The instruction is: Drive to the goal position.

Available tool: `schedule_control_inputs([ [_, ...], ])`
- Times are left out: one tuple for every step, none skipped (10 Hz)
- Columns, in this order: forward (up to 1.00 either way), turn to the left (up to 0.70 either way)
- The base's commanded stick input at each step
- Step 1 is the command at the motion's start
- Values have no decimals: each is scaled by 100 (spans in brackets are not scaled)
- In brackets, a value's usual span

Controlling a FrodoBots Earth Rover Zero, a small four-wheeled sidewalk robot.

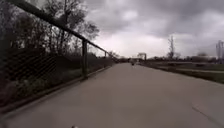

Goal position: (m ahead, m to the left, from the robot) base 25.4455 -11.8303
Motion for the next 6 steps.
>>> schedule_control_inputs([
  [100, -2],
  [100, -29],
  [100, -40],
  [100, -40],
  [100, -26],
  [100, -11],
])
